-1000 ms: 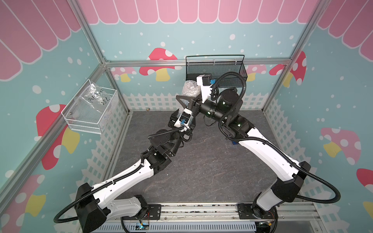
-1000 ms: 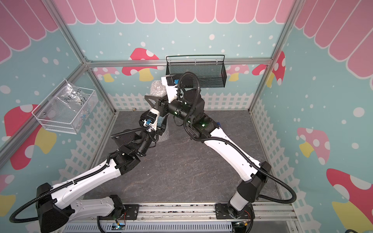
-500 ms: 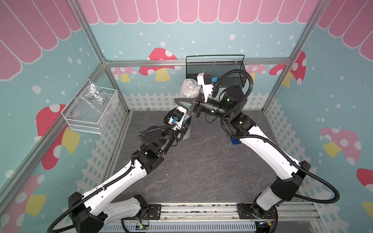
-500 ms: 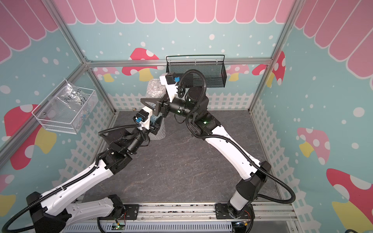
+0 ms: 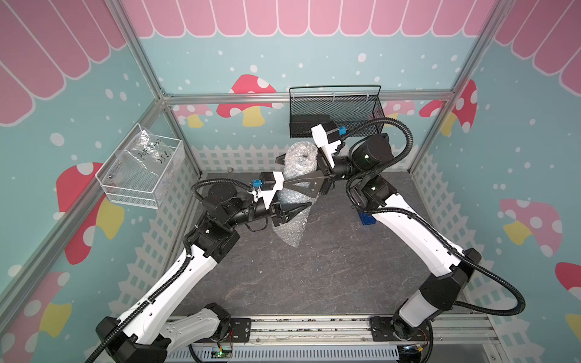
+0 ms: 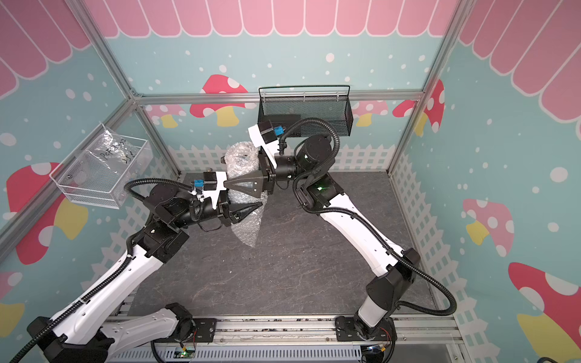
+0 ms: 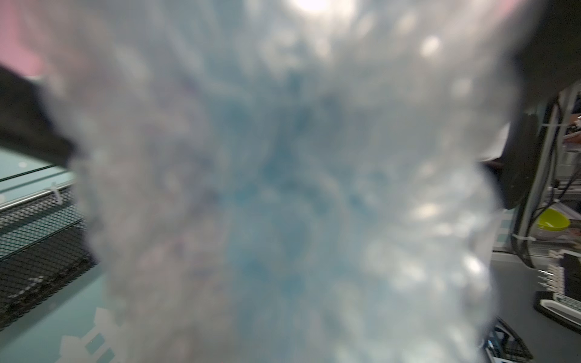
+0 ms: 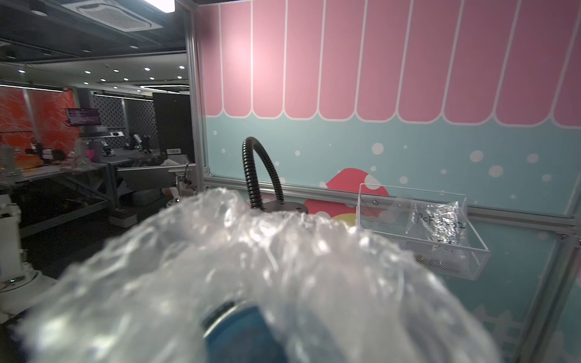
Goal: Wrap wine bottles in bubble wrap
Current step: Wrap the wine bottle in bubble wrap.
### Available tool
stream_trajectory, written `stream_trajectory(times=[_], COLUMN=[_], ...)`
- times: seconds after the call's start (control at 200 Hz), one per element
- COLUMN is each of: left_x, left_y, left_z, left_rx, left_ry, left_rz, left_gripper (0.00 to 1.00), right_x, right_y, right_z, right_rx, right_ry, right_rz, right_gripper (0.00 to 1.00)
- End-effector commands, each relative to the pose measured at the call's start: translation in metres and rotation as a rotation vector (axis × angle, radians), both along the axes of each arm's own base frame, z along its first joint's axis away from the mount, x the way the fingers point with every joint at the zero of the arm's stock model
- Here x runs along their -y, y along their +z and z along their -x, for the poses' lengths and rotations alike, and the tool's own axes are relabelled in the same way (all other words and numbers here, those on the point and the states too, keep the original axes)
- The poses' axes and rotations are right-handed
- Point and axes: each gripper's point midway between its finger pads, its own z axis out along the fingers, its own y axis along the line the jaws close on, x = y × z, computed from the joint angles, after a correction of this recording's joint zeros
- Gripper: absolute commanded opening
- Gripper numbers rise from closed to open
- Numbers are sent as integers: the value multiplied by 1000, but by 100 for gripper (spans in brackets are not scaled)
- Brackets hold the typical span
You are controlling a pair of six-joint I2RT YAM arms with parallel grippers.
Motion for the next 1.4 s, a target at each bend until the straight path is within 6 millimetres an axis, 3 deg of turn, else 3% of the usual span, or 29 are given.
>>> stream_trajectory(times=[0.0, 0.055, 0.13, 0.205, 0.28, 0.36, 0.495, 0.936, 1.246, 1.396], left_x=[3, 0, -9, -22, -36, -50, -64, -31, -48, -37], left_y=[22, 25, 30, 29, 24, 17, 6, -18, -26, -42], left_z=[30, 24, 7, -10, -26, -39, -57, -77, -101, -109], left_rx=[61, 69, 83, 109, 152, 193, 246, 366, 340, 381], left_ry=[-144, -96, 39, 200, 371, 526, 719, 774, 979, 1032], left_rz=[29, 54, 103, 141, 153, 152, 133, -52, -40, -116], left_gripper=[24, 30, 44, 65, 73, 74, 74, 80, 81, 86], right_x=[-10, -11, -11, -10, -5, 5, 17, 8, 17, 20], right_y=[-13, -15, -11, 4, 19, 31, 34, 32, 41, 46], right_z=[3, 2, -8, -27, -43, -56, -68, -73, -70, -72], right_rx=[-36, -44, -68, -96, -121, -181, -259, -366, -383, -398], right_ry=[101, 103, 45, -108, -278, -417, -576, -607, -633, -641], right_rz=[48, 54, 46, 15, -16, -66, -124, -142, -209, -234], right_gripper=[35, 15, 3, 0, 0, 0, 0, 0, 0, 0])
